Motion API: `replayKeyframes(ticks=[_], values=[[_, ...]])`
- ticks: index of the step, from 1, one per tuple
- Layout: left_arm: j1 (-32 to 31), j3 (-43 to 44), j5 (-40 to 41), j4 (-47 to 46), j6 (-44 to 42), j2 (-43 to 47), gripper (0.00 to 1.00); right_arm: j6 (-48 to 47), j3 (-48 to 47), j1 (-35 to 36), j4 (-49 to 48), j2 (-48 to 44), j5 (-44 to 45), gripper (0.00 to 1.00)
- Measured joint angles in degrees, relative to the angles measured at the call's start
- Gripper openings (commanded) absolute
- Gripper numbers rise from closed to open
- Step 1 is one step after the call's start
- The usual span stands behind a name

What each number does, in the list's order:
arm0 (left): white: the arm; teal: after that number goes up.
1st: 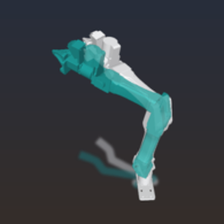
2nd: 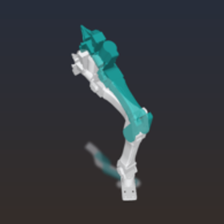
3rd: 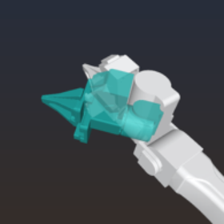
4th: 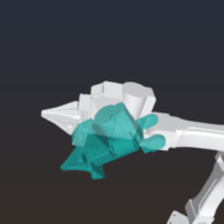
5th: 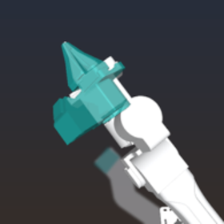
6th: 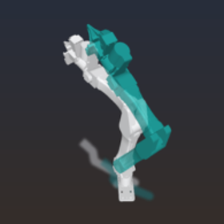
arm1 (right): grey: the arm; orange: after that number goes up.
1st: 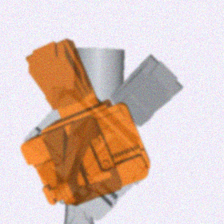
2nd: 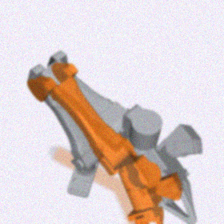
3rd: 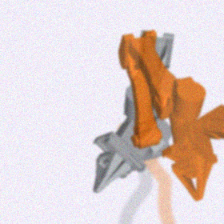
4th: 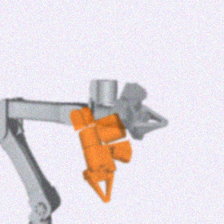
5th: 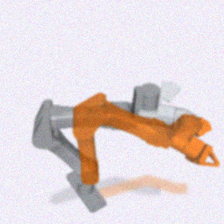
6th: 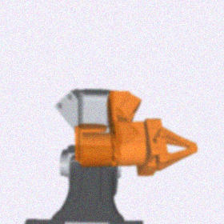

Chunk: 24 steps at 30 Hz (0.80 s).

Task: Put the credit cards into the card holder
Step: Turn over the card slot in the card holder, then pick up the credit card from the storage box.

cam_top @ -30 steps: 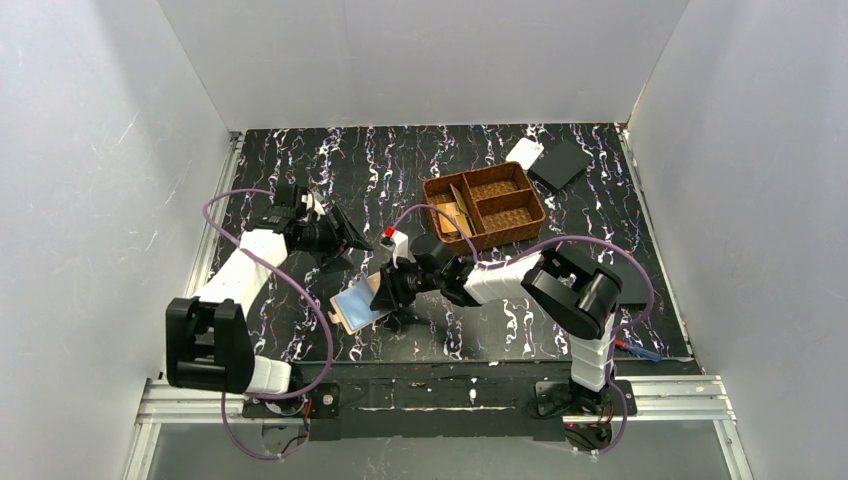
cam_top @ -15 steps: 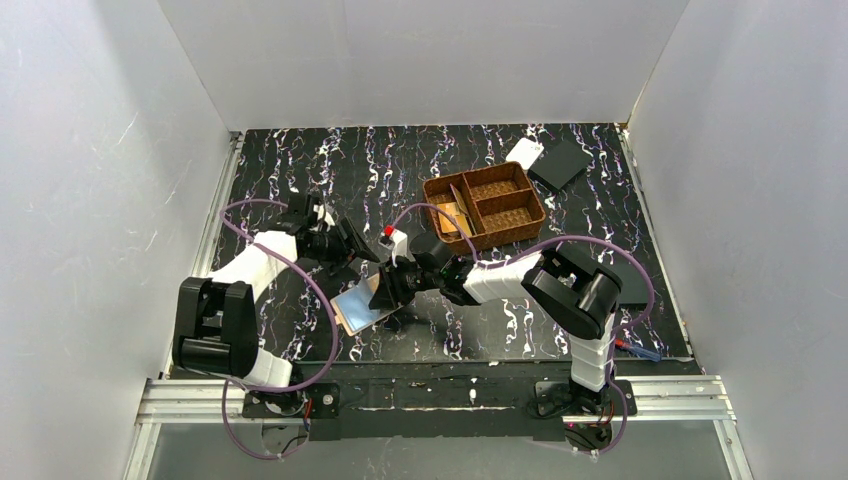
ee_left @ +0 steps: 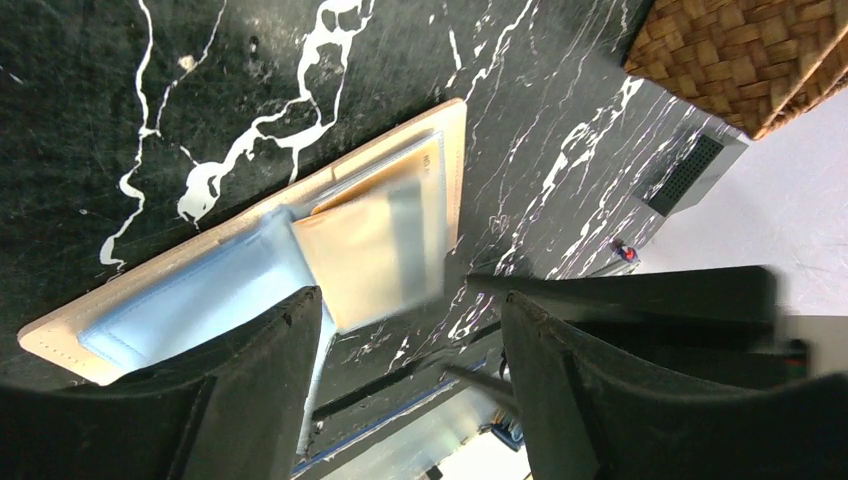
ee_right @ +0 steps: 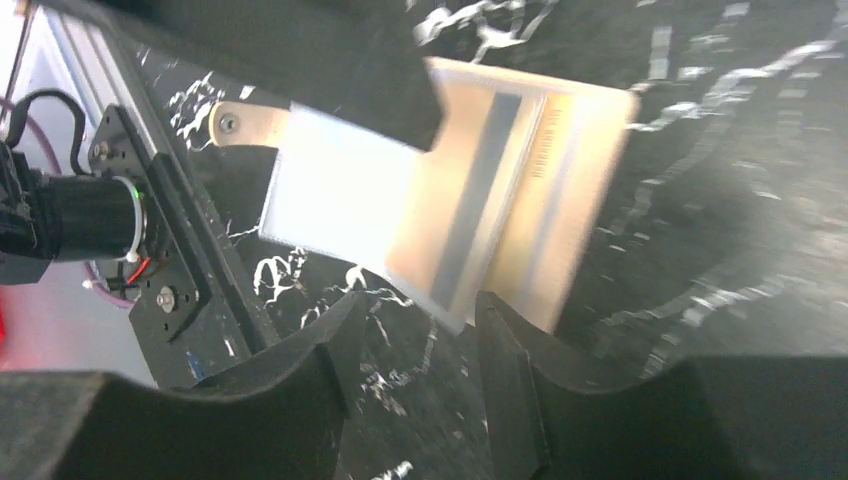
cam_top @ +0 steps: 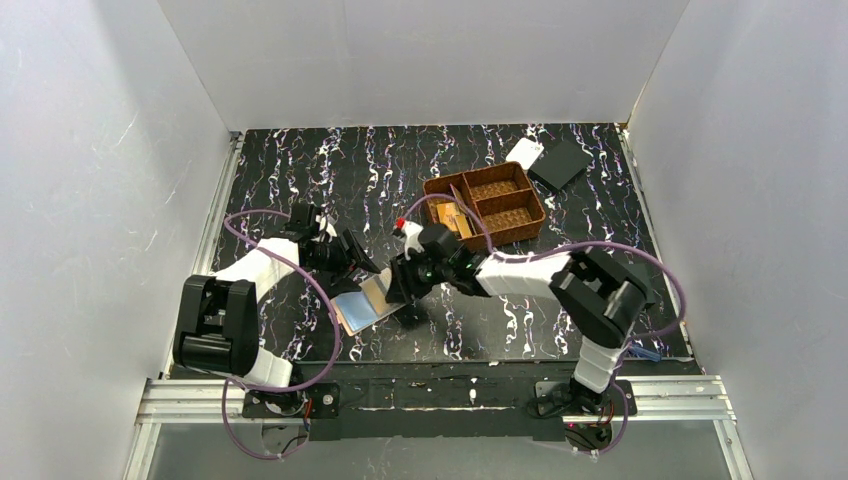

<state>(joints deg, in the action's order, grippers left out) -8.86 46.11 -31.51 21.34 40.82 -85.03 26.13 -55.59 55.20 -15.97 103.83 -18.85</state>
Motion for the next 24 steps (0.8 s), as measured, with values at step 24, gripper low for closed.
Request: replayKeyframes(ticks=[24], values=[[0.0, -5.7, -5.2, -0.3, -4.4, 15.8, 0.68, -9.1, -20.7, -17.8, 29.4, -10.0, 12.1, 0.6]])
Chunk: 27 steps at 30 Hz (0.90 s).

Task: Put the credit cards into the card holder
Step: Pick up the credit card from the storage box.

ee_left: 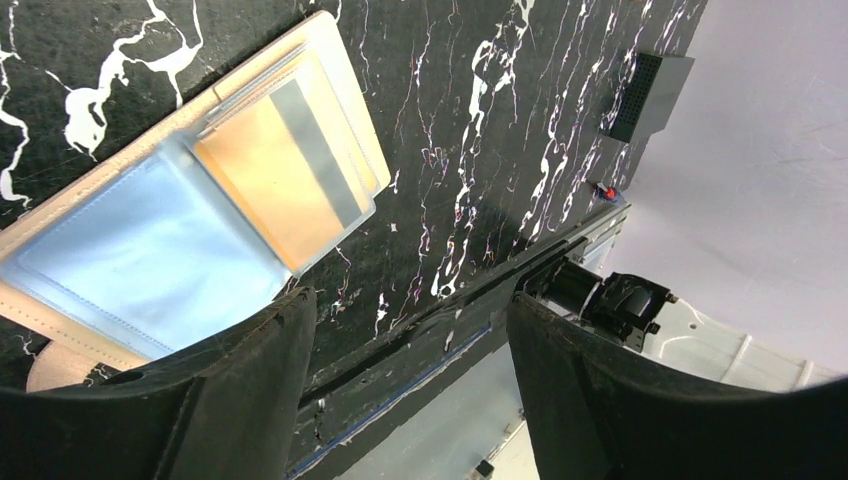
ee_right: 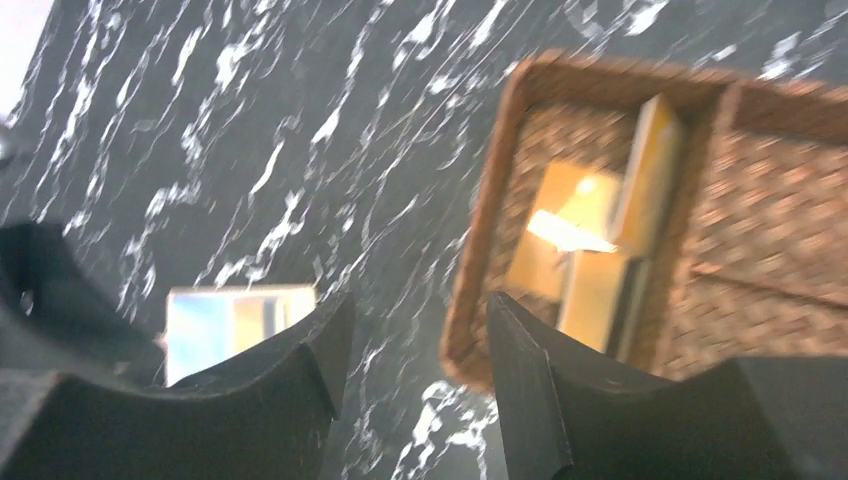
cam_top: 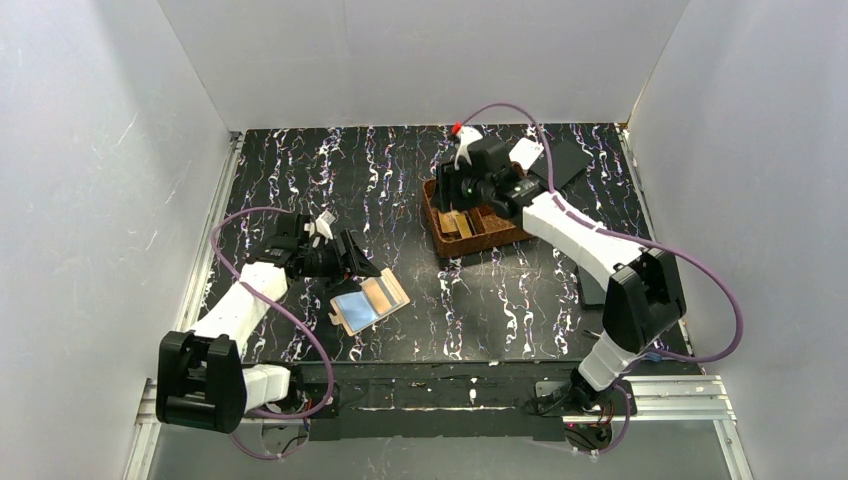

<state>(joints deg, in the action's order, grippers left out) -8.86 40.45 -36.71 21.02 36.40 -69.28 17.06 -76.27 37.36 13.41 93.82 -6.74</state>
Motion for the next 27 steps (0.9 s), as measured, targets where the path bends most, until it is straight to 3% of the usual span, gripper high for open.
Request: replayKeyframes(ticks=[4, 8, 10, 16, 21, 27], values=[[0.0, 0.4, -1.3, 0.4, -0.4, -1.3, 0.68, -2.8, -8.6, -1.6, 2.9, 4.0, 7.6, 0.54], [-0.3, 1.0, -2.1, 0.5, -0.5, -2.1, 0.68, -7.3, -13.3, -1.6, 5.3, 9.5, 13.3, 0.32], [-0.3, 1.3, -2.4, 0.5, -0.5, -2.4, 0.68, -9.2, -17.1, -1.6, 8.0, 13.8, 15.3, 0.27], [-0.4, 1.7, -3.1, 0.5, -1.0, -4.4, 0.68, -11.0, -25.6, -1.6, 15.8, 25.0, 18.4, 0.32], [-0.4, 2.4, -3.4, 0.5, -1.5, -6.4, 0.68, -10.5, -25.6, -1.2, 20.9, 26.9, 21.1, 0.39], [-0.4, 2.9, -4.3, 0.2, -1.9, -8.4, 0.68, -10.4, -25.9, 0.0, 21.9, 27.3, 26.2, 0.39]])
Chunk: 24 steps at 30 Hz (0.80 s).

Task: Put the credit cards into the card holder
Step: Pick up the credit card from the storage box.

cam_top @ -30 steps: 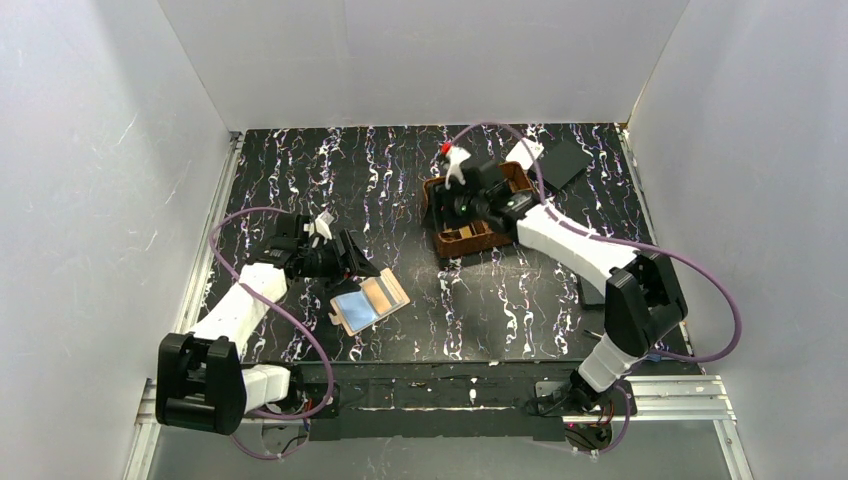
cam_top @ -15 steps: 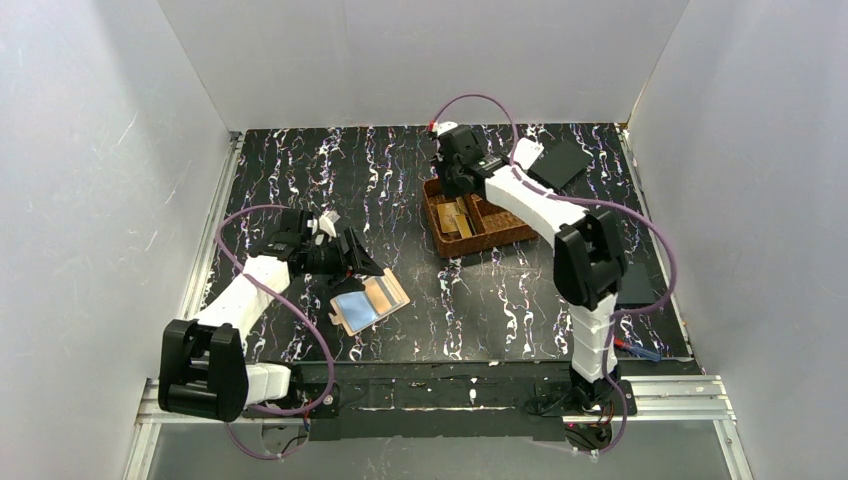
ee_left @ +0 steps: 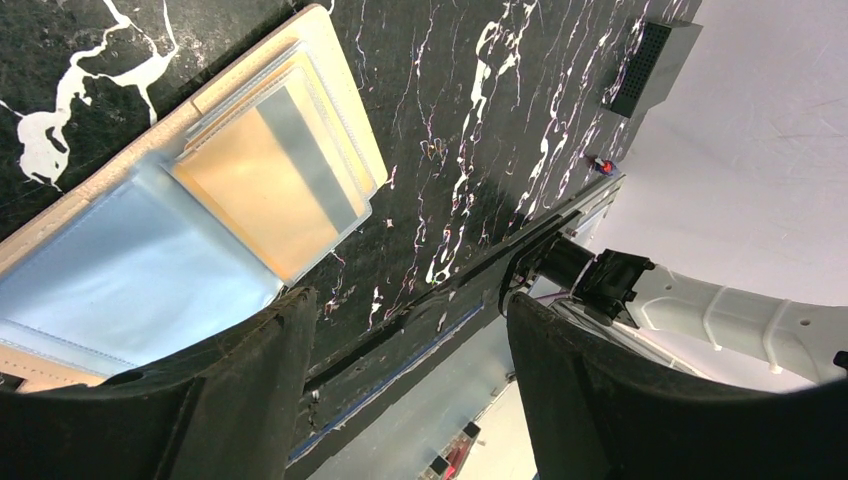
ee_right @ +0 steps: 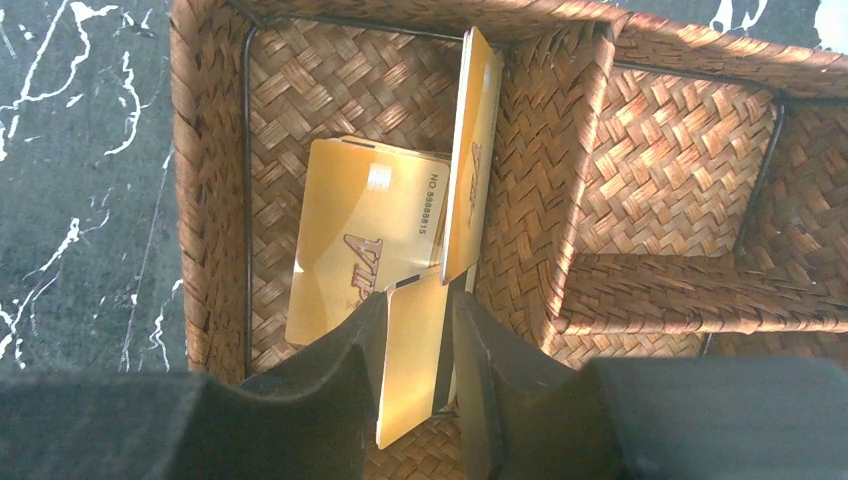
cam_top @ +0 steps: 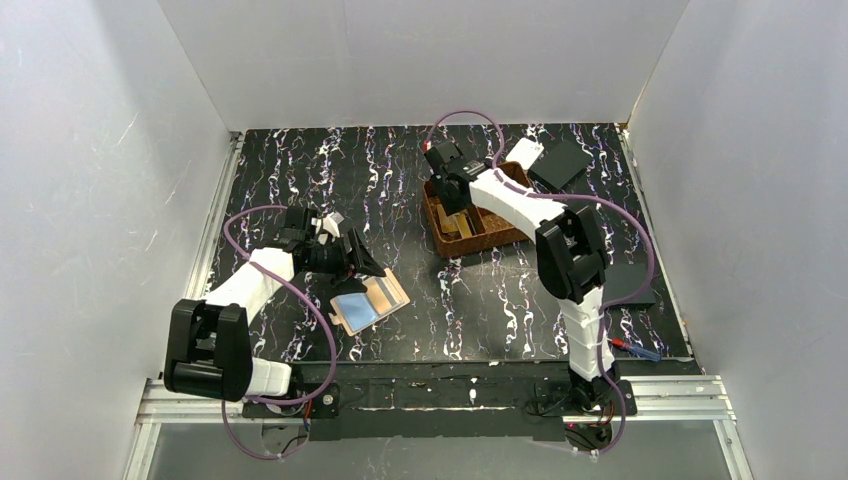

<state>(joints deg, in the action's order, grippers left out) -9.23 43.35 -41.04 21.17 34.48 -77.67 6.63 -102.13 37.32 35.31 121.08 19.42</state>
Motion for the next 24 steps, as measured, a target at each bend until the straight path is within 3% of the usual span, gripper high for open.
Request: replayKeyframes(ticks=[7, 14, 18, 22, 24], values=[[0.0, 0.0, -0.4, -0.2, -0.1, -0.3, 0.68, -1.2, -3.6, 1.0, 1.2, 2.7, 5.0, 0.36], [0.0, 0.0, -0.7, -0.3, -0.1, -0.3, 0.68, -3.3, -7.0, 1.2, 1.2, 5.0, 9.4, 0.25], [0.0, 0.2, -1.0, -0.2, -0.1, -0.3, 0.68, -3.7, -7.7, 1.4, 1.4, 6.5, 9.4, 0.32], [0.0, 0.3, -1.4, -0.2, -0.2, -0.3, 0.68, -3.9, -7.7, 1.8, 2.1, 6.5, 9.5, 0.46], [0.0, 0.3, -1.5, -0.3, -0.2, -0.5, 0.68, -3.8, -7.6, 3.1, 2.4, 6.4, 11.0, 0.47]])
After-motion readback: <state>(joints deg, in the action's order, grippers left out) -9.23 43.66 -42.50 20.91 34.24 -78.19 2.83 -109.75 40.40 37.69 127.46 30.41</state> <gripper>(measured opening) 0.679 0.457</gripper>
